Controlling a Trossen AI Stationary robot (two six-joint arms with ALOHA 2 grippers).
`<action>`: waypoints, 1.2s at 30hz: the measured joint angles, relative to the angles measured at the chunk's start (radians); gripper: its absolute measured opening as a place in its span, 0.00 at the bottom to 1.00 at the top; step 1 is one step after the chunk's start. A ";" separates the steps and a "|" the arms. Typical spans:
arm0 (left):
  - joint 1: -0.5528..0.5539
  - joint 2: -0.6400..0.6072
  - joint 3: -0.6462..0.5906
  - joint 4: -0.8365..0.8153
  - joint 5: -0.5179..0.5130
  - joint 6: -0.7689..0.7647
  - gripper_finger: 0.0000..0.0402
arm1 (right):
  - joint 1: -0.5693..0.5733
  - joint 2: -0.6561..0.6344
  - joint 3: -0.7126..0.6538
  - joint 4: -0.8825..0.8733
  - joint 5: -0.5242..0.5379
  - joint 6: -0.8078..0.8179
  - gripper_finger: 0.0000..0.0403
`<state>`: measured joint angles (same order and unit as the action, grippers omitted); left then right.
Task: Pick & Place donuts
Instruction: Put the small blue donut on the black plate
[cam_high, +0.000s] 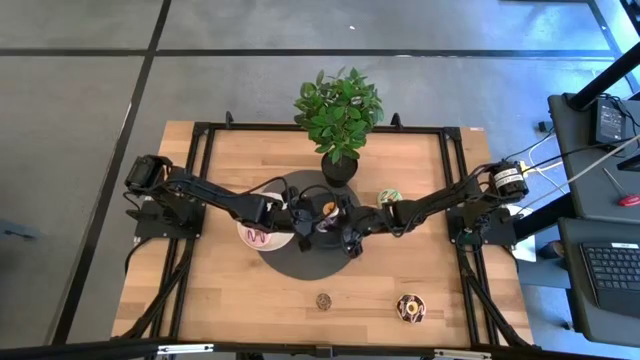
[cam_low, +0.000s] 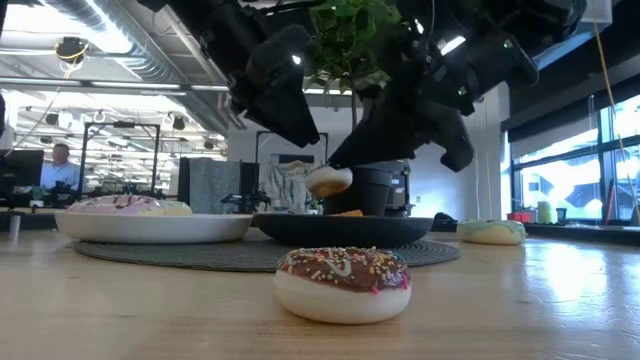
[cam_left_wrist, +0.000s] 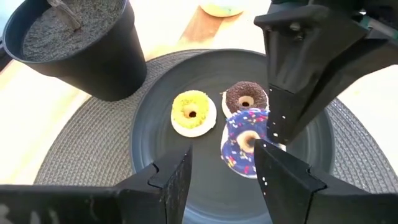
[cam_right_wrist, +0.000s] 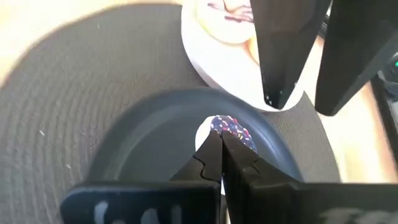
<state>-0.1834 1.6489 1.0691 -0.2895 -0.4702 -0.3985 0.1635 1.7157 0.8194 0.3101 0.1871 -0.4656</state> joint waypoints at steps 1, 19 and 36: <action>0.000 0.000 0.000 0.000 0.000 0.000 0.42 | 0.000 0.000 -0.005 0.012 -0.007 0.014 0.01; 0.000 0.001 0.000 -0.001 0.023 0.000 0.41 | -0.011 0.107 -0.024 0.093 0.026 0.016 0.02; 0.000 0.001 0.000 0.000 0.023 0.000 0.41 | -0.011 0.139 -0.024 0.090 0.048 0.016 0.04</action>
<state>-0.1837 1.6501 1.0691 -0.2897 -0.4469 -0.3981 0.1524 1.8549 0.7956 0.4000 0.2352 -0.4498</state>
